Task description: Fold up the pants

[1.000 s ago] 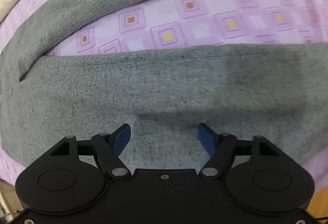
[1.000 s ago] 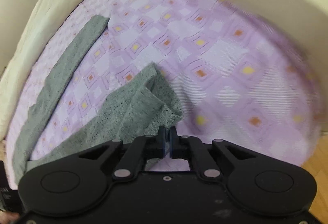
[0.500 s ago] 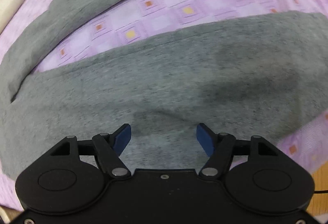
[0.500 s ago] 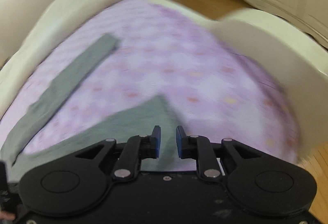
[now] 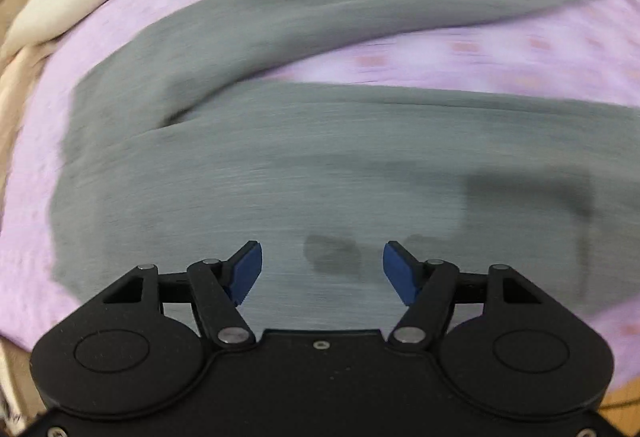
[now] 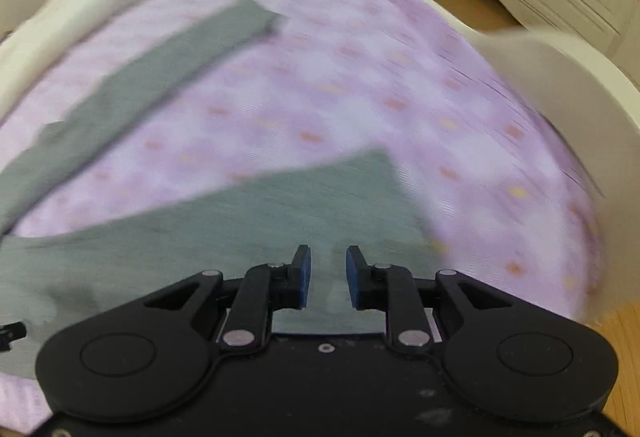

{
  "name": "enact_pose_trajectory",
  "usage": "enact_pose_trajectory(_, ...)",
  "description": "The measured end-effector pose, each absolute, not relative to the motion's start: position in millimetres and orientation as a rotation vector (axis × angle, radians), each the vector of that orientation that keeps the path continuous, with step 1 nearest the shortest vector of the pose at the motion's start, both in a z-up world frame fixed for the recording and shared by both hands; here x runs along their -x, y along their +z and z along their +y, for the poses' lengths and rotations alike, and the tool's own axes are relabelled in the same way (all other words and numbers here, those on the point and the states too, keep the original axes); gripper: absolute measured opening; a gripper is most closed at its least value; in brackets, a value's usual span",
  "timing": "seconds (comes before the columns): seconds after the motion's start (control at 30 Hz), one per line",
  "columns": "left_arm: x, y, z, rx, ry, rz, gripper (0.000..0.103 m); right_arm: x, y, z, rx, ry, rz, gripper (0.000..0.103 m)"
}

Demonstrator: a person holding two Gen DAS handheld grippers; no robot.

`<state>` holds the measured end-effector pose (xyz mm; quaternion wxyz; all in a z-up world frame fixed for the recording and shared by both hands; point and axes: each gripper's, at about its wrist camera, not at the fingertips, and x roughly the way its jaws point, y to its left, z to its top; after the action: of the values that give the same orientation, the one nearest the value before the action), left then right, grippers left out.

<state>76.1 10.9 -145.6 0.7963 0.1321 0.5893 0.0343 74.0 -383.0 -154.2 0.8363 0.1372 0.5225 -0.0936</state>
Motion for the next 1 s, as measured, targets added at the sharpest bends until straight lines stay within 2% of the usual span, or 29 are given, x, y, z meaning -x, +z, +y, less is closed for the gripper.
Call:
enact_pose_trajectory(0.1,-87,-158,55,-0.285,0.149,1.314,0.071,-96,-155,-330,-0.308,-0.093,1.130,0.023)
enact_pose_trajectory(0.17,-90,-186,77,-0.350,0.200,1.450,0.070,-106,-158,-292,-0.297,-0.038,1.145,0.023)
enact_pose_trajectory(0.2,-84,-197,89,-0.367,0.201,1.498,0.077,-111,-160,-272,-0.283,-0.015,1.152,0.023)
enact_pose_trajectory(0.23,-78,-194,99,-0.341,0.181,1.446,0.084,-115,-161,-253,-0.268,0.005,1.160,0.023)
enact_pose_trajectory(0.57,-61,-194,142,-0.223,0.021,1.466,0.084,-164,-214,-139,-0.187,0.025,1.290,0.021)
enact_pose_trajectory(0.63,-61,-195,141,-0.249,-0.012,1.448,0.084,-179,-217,-143,-0.219,-0.049,1.256,0.013)
enact_pose_trajectory(0.7,-60,-195,143,-0.251,-0.041,1.442,0.084,-185,-214,-145,-0.226,-0.091,1.234,0.011)
enact_pose_trajectory(0.73,-64,-193,150,-0.244,-0.053,1.449,0.081,-185,-210,-144,-0.195,-0.123,1.208,0.015)
enact_pose_trajectory(0.8,-71,-185,159,-0.227,-0.073,1.479,0.067,-188,-207,-145,-0.171,-0.182,1.234,0.024)
enact_pose_trajectory(0.83,-76,-177,165,-0.206,-0.092,1.482,0.058,-188,-201,-150,-0.217,-0.190,1.229,0.024)
enact_pose_trajectory(1.0,-134,-122,181,-0.125,-0.121,1.308,0.061,-197,-166,-163,-0.282,-0.186,1.116,0.024)
